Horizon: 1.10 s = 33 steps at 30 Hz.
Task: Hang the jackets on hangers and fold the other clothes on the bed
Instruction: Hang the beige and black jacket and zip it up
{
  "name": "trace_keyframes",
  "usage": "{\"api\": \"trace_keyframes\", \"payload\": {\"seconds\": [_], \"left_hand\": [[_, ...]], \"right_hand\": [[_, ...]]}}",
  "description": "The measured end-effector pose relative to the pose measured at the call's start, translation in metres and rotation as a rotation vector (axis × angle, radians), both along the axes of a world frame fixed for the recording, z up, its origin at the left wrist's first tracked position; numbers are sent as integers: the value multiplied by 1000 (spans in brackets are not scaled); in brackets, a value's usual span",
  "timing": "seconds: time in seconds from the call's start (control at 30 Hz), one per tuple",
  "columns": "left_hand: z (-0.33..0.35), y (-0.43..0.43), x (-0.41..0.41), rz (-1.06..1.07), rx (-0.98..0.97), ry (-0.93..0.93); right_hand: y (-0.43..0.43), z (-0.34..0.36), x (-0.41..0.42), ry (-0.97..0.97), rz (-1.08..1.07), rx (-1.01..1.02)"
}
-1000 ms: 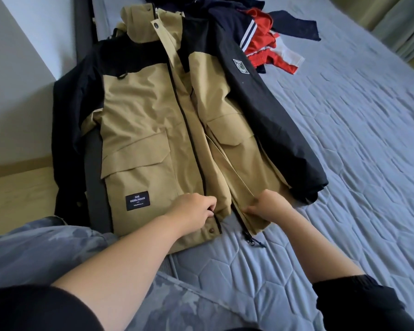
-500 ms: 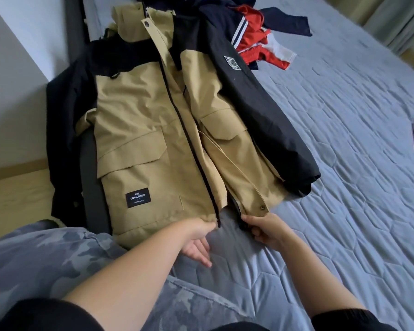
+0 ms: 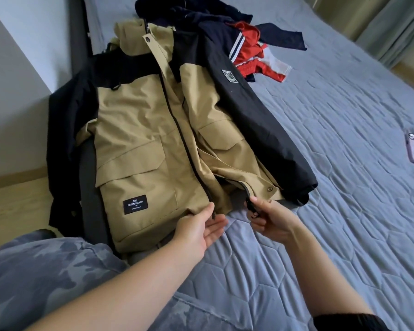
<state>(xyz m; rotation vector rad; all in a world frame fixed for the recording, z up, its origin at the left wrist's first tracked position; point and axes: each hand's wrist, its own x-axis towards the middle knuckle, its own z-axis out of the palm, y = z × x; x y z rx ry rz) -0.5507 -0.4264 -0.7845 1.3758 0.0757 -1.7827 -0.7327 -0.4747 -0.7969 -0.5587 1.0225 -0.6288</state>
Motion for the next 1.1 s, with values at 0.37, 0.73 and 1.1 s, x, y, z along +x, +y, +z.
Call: {"api": "trace_keyframes", "payload": {"seconds": [0.37, 0.73, 1.1], "left_hand": [[15, -24, 29, -1, -69, -91], [15, -24, 33, -6, -96, -125], [22, -26, 35, -6, -253, -103]], "right_hand": [[-7, 19, 38, 70, -5, -26], [-2, 23, 45, 83, 9, -26], [-3, 24, 50, 44, -55, 98]]}}
